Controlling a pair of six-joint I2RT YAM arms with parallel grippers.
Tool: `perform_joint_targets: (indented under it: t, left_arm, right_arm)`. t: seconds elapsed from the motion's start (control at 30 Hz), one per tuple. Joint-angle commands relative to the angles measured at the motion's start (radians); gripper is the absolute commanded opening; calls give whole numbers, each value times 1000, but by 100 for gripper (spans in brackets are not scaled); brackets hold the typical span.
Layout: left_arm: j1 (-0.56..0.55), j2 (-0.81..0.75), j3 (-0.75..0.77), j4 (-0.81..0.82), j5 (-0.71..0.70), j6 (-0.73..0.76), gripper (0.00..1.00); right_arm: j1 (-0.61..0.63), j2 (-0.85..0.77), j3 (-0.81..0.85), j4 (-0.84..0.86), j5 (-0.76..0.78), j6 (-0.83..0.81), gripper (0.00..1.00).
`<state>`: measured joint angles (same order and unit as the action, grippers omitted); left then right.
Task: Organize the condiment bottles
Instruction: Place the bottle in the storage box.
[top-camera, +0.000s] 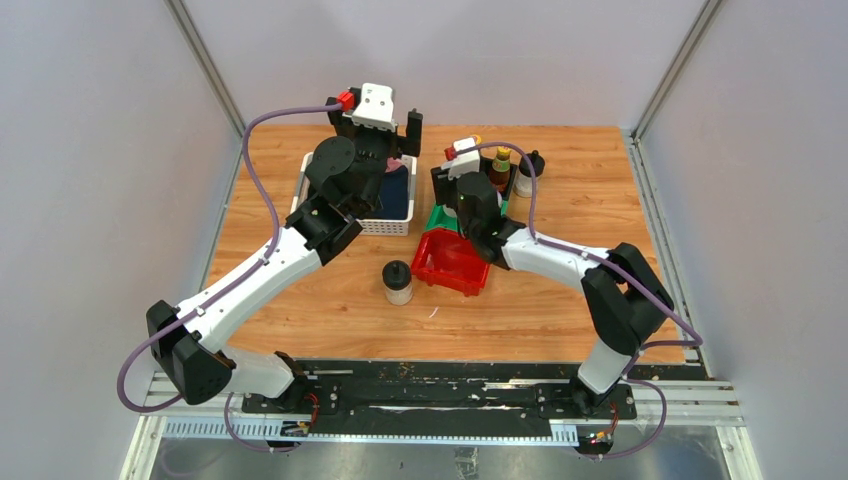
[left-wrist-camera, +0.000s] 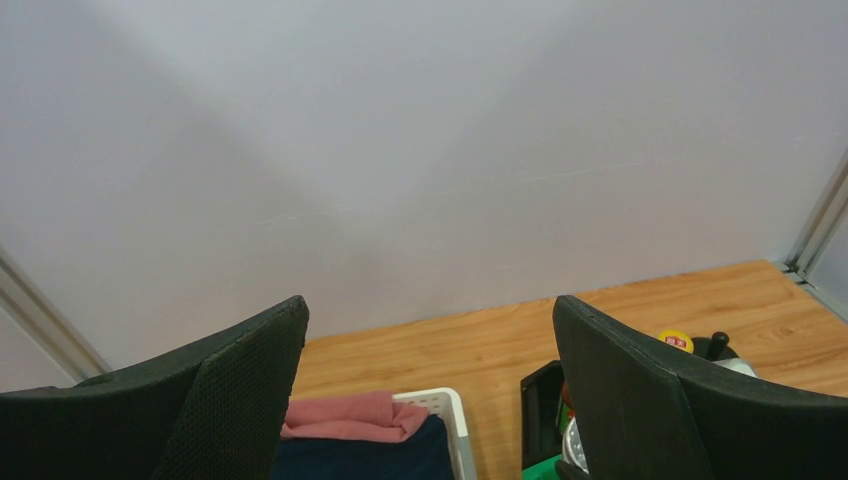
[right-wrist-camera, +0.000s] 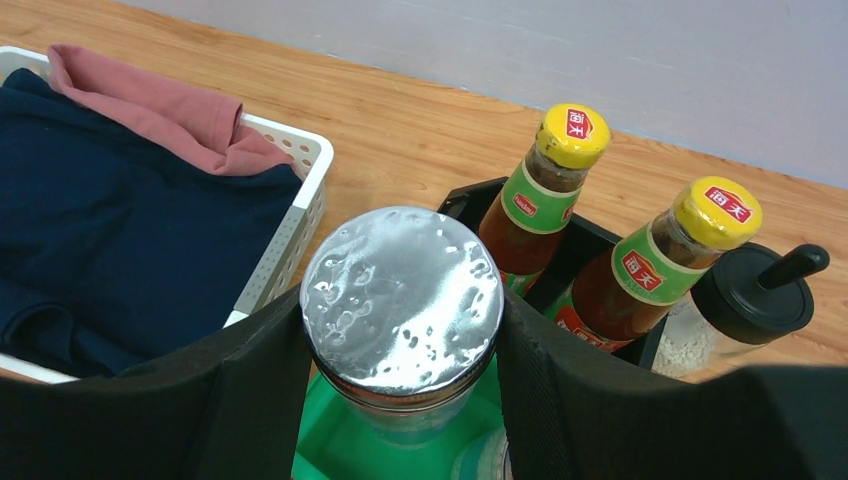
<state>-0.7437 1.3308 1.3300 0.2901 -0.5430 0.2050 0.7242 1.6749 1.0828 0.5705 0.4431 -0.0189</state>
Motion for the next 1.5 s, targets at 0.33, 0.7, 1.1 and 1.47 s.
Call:
perform_joint_targets:
  t: [0.33,0.7,1.1,1.47]
  left_arm:
    - [-9,3,12,3,-2,-12,99]
    - [-9,5,9,3,4,-19,99]
    - [-9,10,9,3,10,-28,99]
    - [-9,22,14,1,15,-36,99]
  right_arm:
    - [13,34,-49,169,40,13,0]
    - [12,69,-103,277,49,13,0]
    - [13,94,-131,330,79,51,0]
    - [13,95,-139,338,103,42,0]
